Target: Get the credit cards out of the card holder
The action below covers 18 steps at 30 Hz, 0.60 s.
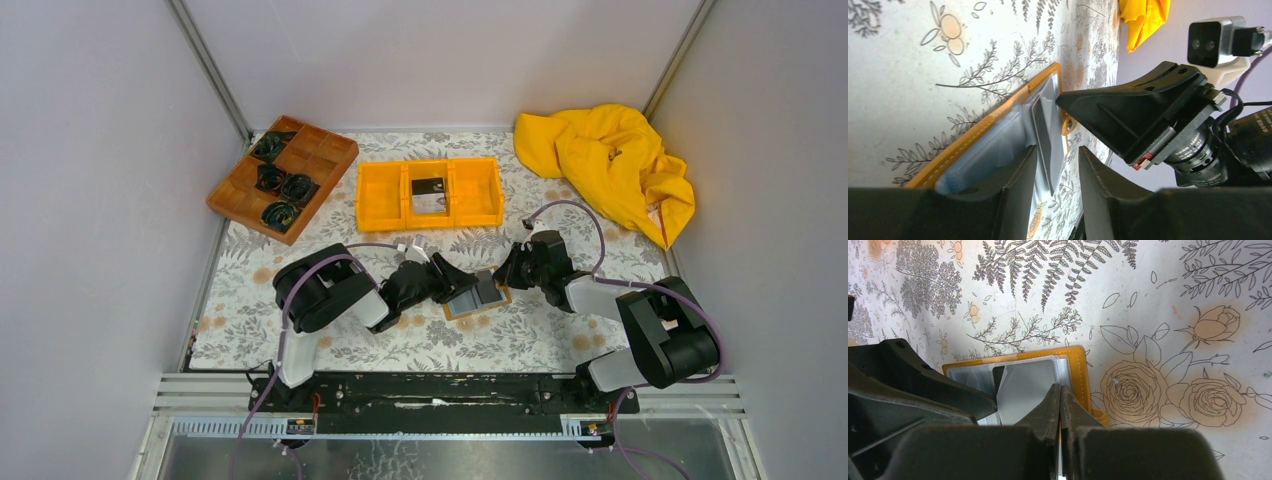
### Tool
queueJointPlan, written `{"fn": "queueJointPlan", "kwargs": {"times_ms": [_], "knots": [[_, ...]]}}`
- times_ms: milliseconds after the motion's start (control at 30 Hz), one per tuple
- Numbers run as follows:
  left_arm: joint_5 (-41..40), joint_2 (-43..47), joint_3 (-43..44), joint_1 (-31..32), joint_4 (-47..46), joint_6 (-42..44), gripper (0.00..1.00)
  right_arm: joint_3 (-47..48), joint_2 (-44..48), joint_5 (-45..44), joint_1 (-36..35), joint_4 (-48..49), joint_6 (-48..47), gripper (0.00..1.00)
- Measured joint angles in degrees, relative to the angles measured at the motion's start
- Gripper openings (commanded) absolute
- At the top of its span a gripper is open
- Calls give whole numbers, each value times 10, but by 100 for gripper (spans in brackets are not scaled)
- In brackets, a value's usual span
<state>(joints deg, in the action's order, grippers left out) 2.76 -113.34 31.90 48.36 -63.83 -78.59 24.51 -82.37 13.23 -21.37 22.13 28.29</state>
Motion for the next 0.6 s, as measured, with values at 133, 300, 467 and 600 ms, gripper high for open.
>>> {"fn": "queueJointPlan", "kwargs": {"times_ms": [133,300,467,600], "knots": [[2,-12,0,0,-3,-2,39,0,0,0,0,0,0,0],[7,-21,1,0,-20,-3,42,0,0,0,0,0,0,0],[12,-29,2,0,-37,-7,41,0,0,0,0,0,0,0],[15,-35,6,0,-42,-12,27,1,-2,1,0,0,0,0]]}}
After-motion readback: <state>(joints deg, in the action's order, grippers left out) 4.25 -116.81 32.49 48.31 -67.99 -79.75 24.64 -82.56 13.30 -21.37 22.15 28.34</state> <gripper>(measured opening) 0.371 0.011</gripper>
